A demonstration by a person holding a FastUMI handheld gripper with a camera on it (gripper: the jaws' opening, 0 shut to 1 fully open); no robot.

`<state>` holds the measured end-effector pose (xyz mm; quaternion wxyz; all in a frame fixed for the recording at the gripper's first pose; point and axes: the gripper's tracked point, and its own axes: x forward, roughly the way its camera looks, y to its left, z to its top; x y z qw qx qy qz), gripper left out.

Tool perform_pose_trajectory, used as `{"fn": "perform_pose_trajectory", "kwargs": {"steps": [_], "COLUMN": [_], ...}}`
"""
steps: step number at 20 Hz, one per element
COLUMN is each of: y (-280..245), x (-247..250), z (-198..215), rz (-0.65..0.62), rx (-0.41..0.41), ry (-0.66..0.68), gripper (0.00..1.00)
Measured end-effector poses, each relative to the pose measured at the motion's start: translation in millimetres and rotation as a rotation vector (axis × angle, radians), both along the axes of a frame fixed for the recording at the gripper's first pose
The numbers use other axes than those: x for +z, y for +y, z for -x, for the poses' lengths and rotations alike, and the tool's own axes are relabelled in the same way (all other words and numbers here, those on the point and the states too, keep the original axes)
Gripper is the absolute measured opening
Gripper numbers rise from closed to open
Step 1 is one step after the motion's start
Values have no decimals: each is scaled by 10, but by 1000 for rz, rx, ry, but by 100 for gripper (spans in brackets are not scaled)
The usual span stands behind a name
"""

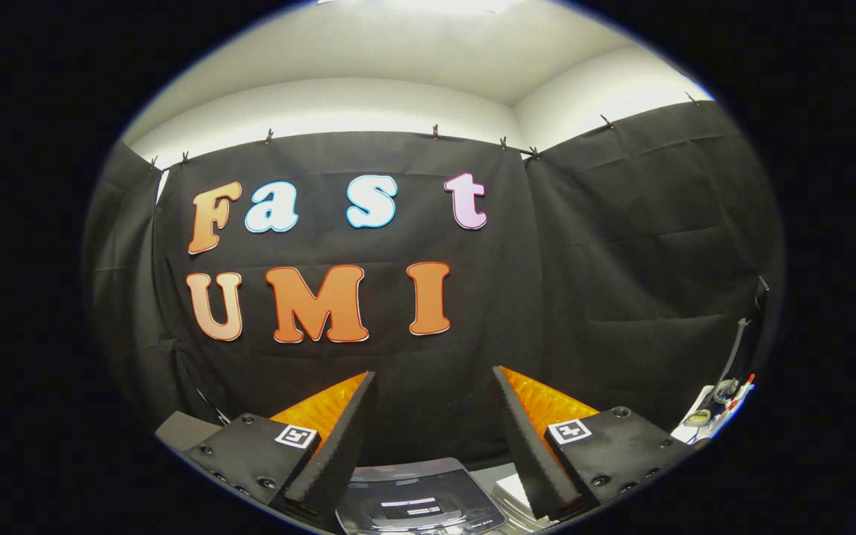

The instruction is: Put the clothes into the washing machine and then close the washing machine lid.

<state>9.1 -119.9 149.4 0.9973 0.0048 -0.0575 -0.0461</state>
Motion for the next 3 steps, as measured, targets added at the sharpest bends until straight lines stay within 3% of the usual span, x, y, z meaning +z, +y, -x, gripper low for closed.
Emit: {"fn": "perform_pose_trajectory", "kwargs": {"steps": [3], "y": [19], "x": [-39], "z": [-1], "rz": [-2], "rx": [0], "ry": [9], "gripper": [98]}}
